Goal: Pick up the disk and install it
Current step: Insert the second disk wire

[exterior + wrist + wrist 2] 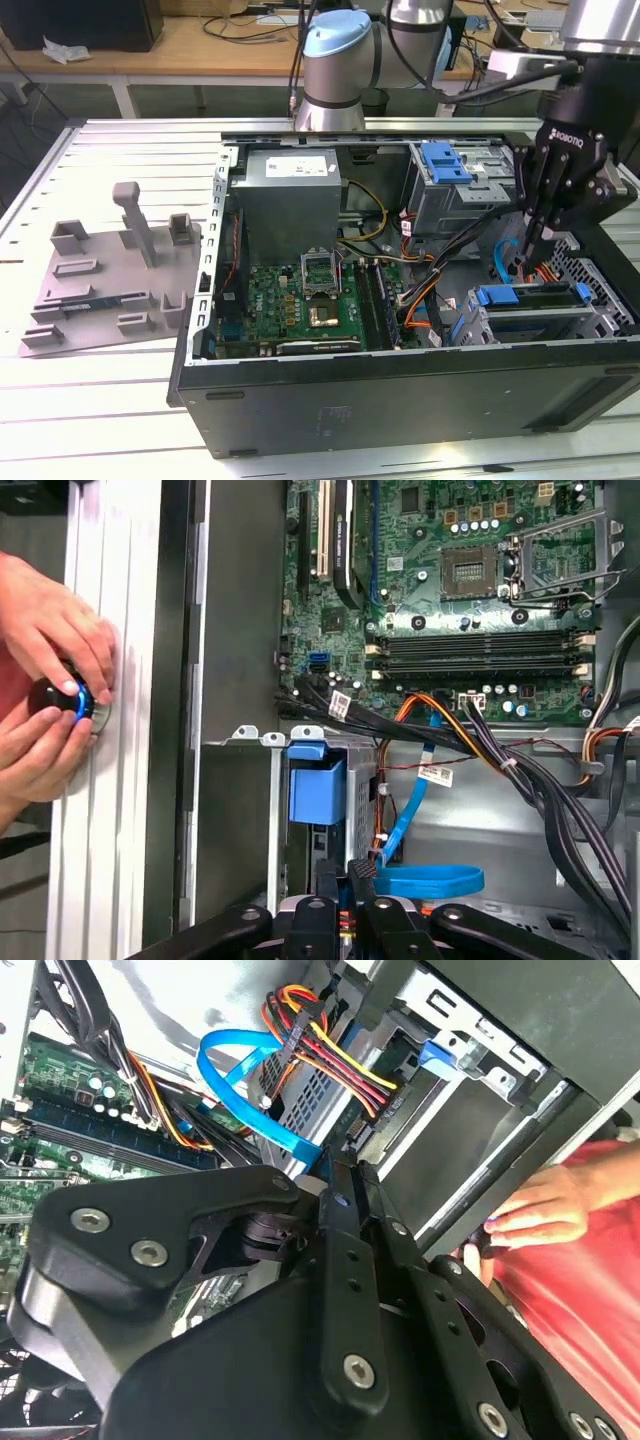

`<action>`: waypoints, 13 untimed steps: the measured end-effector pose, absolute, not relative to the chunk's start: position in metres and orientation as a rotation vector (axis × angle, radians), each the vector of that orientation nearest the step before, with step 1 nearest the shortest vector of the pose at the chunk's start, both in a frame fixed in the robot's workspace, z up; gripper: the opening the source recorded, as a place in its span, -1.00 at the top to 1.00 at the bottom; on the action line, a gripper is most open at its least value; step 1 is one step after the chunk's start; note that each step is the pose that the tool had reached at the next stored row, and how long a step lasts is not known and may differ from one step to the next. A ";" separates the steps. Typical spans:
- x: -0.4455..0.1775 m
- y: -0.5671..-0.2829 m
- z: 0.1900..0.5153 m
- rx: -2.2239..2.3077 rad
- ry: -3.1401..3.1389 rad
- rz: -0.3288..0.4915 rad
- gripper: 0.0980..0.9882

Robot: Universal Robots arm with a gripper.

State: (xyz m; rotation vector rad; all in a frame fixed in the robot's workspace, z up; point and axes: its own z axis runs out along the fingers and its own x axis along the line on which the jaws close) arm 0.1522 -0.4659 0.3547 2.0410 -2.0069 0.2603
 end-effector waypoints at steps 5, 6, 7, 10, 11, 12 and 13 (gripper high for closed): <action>0.152 -0.479 0.355 2.066 -2.029 0.221 0.86; 0.152 -0.481 0.355 2.071 -2.033 0.213 0.86; 0.152 -0.483 0.355 2.077 -2.039 0.201 0.86; 0.152 -0.489 0.355 2.096 -2.055 0.170 0.86; 0.152 -0.491 0.355 2.102 -2.060 0.160 0.86; 0.152 -0.494 0.355 2.109 -2.067 0.147 0.86; 0.152 -0.496 0.355 2.117 -2.073 0.134 0.86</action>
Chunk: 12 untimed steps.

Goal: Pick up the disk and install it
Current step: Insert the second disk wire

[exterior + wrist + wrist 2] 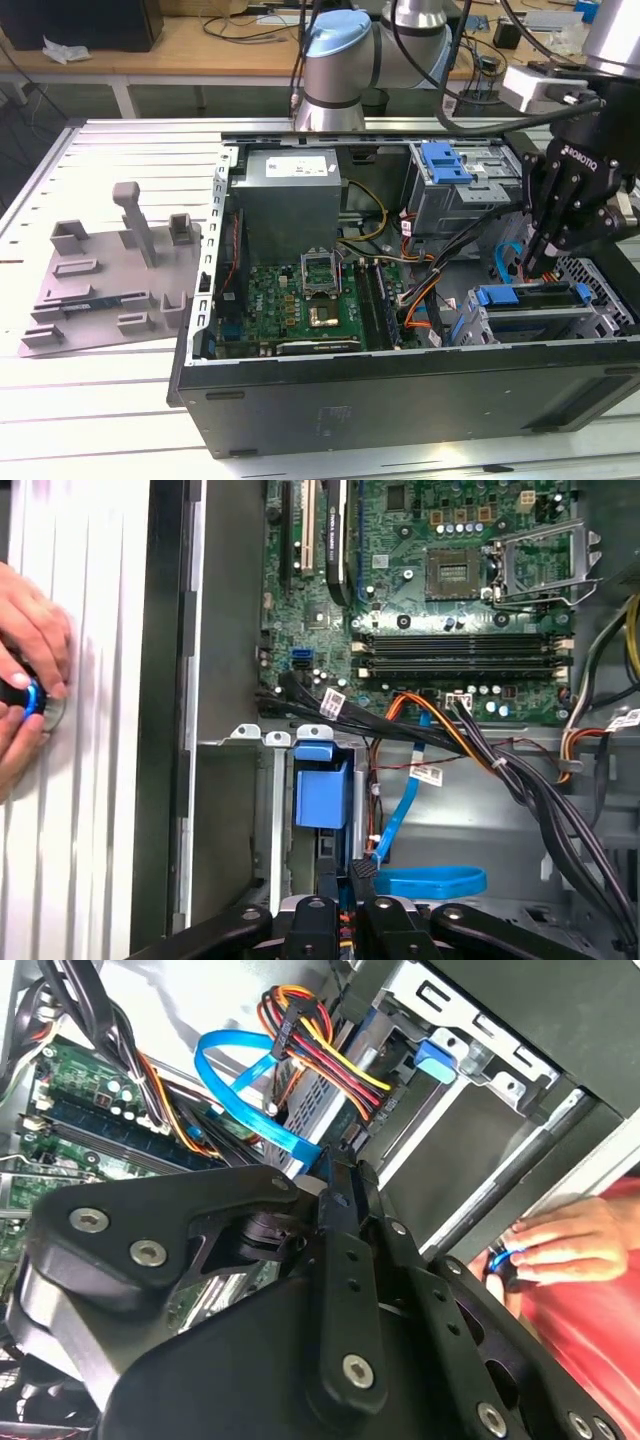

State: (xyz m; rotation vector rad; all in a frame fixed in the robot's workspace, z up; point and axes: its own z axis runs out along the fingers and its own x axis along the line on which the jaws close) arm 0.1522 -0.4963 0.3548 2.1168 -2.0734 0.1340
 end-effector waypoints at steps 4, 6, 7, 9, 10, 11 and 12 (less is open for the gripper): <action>0.152 -0.504 0.355 2.134 -2.089 0.103 0.86; 0.152 -0.507 0.355 2.141 -2.095 0.090 0.86; 0.152 -0.509 0.355 2.144 -2.097 0.085 0.86; 0.152 -0.513 0.355 2.151 -2.104 0.072 0.86; 0.152 -0.514 0.355 2.154 -2.106 0.067 0.86; 0.152 -0.516 0.355 2.158 -2.109 0.059 0.86; 0.152 -0.517 0.355 2.161 -2.113 0.053 0.86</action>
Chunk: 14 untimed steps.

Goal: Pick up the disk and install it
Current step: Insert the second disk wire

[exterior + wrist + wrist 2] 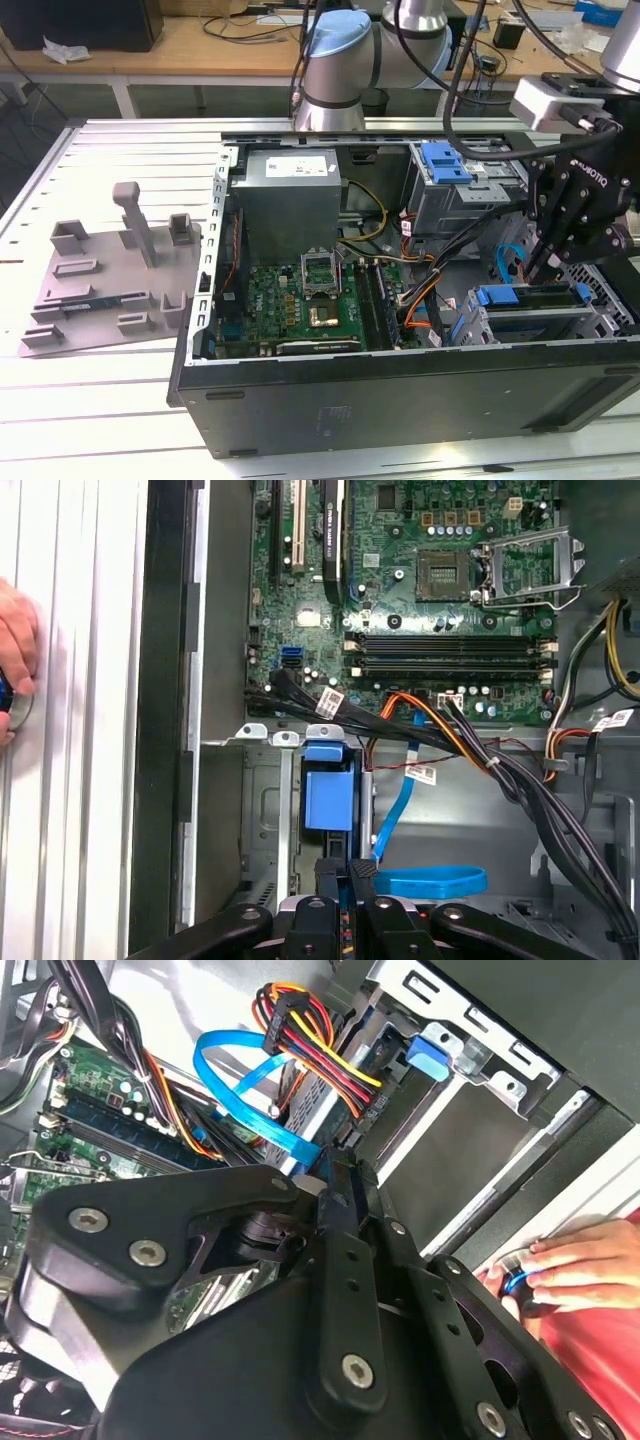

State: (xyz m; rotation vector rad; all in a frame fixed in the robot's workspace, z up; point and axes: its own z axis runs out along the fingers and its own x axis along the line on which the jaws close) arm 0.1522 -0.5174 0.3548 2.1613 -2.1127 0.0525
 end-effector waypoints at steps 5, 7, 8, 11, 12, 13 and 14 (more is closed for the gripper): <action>0.152 -0.518 0.355 2.162 -2.113 0.051 0.86; 0.152 -0.519 0.355 2.163 -2.116 0.047 0.86; 0.152 -0.520 0.355 2.165 -2.120 0.041 0.86; 0.152 -0.522 0.355 2.170 -2.133 0.022 0.86; 0.153 -0.522 0.355 2.172 -2.138 0.015 0.86; 0.153 -0.523 0.355 2.173 -2.142 0.009 0.86; 0.153 -0.523 0.355 2.175 -2.148 0.001 0.86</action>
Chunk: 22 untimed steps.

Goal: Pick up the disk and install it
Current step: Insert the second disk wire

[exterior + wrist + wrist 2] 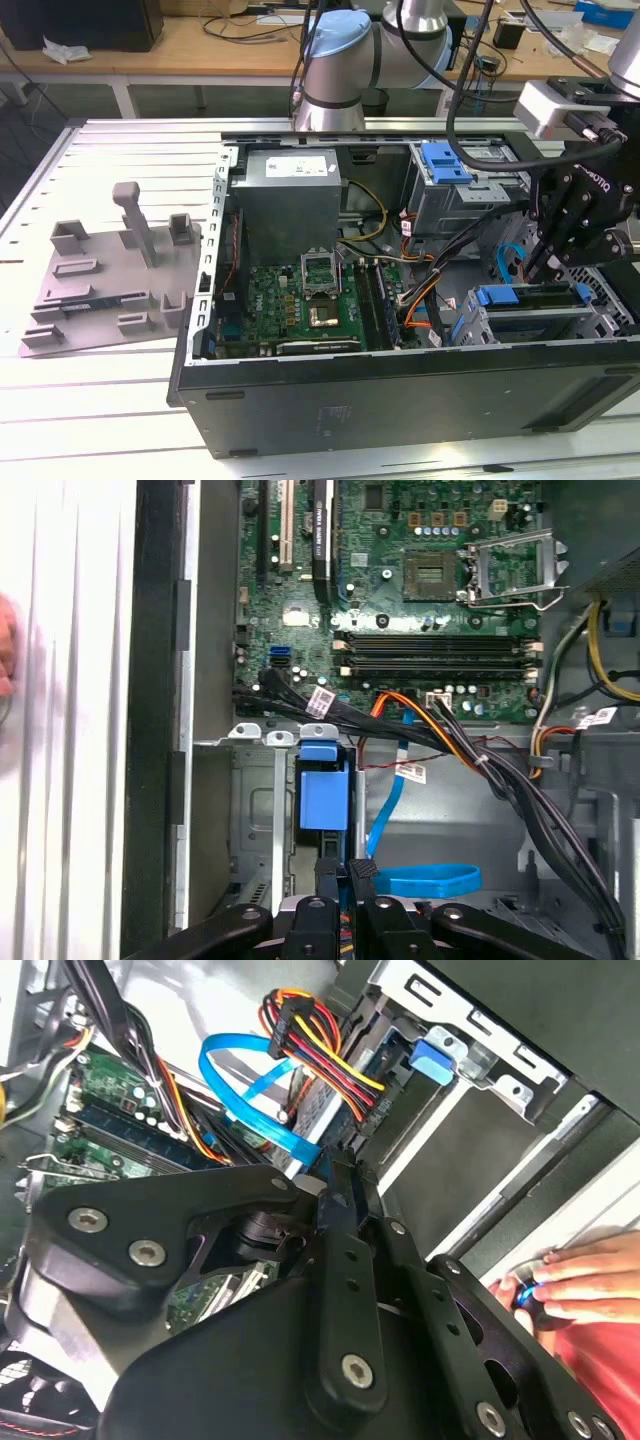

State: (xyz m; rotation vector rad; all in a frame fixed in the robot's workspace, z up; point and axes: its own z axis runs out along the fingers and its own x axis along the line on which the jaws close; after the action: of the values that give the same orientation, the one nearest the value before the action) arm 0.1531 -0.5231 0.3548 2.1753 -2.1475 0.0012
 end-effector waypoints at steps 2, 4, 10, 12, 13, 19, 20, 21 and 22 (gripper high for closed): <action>0.154 -0.524 0.355 2.176 -2.154 -0.007 0.86; 0.155 -0.526 0.355 2.175 -2.157 -0.009 0.86; 0.157 -0.528 0.355 2.170 -2.162 -0.010 0.86; 0.157 -0.529 0.355 2.169 -2.164 -0.010 0.86; 0.157 -0.529 0.355 2.168 -2.164 -0.010 0.86; 0.158 -0.529 0.353 2.167 -2.166 -0.010 0.86; 0.158 -0.529 0.353 2.167 -2.165 -0.010 0.86; 0.158 -0.529 0.353 2.167 -2.166 -0.010 0.86; 0.158 -0.528 0.353 2.167 -2.166 -0.010 0.86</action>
State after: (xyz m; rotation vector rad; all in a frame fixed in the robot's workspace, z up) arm 0.1576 -0.5284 0.3531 2.1674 -2.1655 -0.0104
